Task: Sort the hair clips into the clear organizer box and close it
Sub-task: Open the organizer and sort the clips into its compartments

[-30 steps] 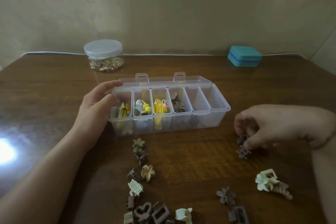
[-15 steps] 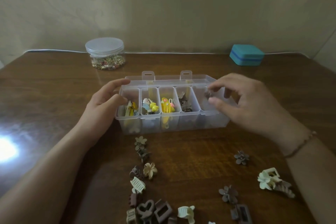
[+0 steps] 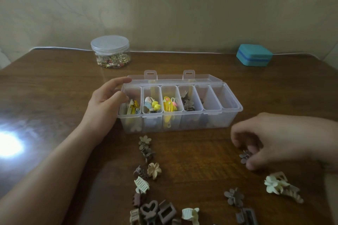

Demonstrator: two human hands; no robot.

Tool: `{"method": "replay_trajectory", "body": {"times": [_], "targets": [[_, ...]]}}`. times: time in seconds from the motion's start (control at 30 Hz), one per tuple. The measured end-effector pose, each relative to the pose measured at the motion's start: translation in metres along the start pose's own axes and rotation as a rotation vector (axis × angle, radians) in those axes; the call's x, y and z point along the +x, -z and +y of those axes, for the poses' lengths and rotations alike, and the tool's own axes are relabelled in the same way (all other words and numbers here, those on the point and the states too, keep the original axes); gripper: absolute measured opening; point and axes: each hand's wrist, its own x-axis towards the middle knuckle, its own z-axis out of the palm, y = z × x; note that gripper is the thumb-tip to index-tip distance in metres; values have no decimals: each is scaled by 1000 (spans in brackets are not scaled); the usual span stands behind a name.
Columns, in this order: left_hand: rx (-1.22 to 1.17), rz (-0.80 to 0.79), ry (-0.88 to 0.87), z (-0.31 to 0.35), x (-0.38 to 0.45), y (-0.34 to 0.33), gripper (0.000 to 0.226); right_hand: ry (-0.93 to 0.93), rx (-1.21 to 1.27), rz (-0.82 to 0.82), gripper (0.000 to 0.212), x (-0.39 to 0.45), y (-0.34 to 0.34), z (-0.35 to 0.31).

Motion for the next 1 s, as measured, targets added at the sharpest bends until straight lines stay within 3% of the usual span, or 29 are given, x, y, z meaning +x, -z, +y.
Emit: {"method": "replay_trajectory", "body": {"times": [0.17,0.3,0.37,0.4,0.53,0.73,0.83,1.0], "targets": [[17,-39,3,2,-1,0,59,201,-1,173,22,-5,5,0],[26,-79,-5,2,-1,1,59,534,303,751,21,-10,11,-7],[28,-105,-12,2,-1,0,60,510,388,982,17,-2,8,-13],[29,-114,-17,3,-1,0,60,442,348,1018,15,6,7,-14],[19,-99,-33,3,-1,-1,60,283,142,888,19,25,3,-6],[3,-79,-36,0,-1,-1,60,323,240,1080,21,18,7,-6],[8,-104,-33,2,-1,0,60,324,306,1092,18,1,11,-3],[21,-120,-58,4,-1,-2,49,206,145,765,38,-46,-8,19]]}}
